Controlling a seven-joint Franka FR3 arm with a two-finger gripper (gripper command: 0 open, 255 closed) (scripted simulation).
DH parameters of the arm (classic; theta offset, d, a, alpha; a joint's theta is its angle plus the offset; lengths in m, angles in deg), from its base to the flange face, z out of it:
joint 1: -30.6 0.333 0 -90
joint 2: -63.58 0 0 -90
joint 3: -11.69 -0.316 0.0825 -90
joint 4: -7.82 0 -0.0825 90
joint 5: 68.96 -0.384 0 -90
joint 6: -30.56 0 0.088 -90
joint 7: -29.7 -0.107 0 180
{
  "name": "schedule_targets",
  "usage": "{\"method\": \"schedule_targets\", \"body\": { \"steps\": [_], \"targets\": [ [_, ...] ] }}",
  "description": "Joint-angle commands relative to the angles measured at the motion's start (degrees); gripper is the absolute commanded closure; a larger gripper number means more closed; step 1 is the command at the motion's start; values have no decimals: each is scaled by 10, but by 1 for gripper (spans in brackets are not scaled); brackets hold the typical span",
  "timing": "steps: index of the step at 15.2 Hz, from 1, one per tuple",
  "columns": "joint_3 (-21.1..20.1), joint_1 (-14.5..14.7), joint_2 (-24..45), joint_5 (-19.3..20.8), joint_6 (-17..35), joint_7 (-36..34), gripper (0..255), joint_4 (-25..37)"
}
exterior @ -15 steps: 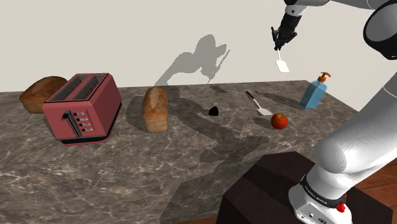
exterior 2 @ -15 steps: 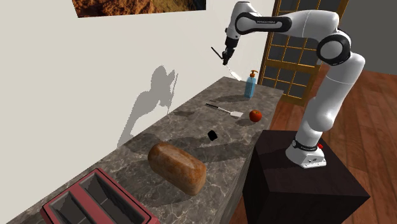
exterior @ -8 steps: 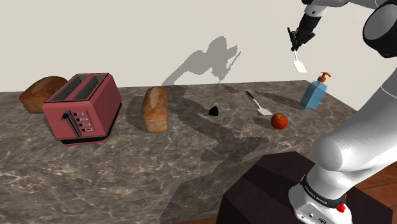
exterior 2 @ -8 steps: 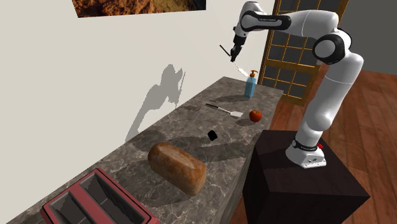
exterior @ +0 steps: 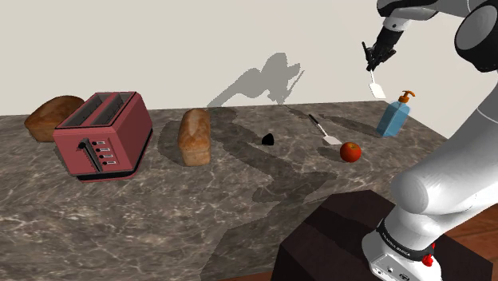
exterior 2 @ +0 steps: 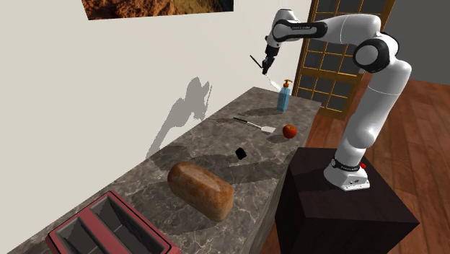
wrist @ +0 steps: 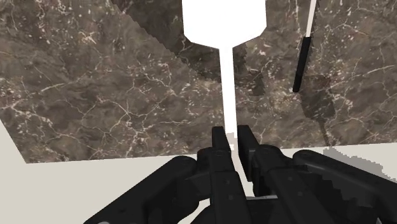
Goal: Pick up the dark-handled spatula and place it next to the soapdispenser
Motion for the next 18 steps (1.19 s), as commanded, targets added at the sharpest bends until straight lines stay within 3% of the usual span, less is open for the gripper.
{"method": "schedule_targets", "body": {
  "steps": [1,18],
  "targets": [
    [0,0,-1,0,18,1,255,-18],
    [0,0,6,-6,147,11,255,-142]
  ]
}}
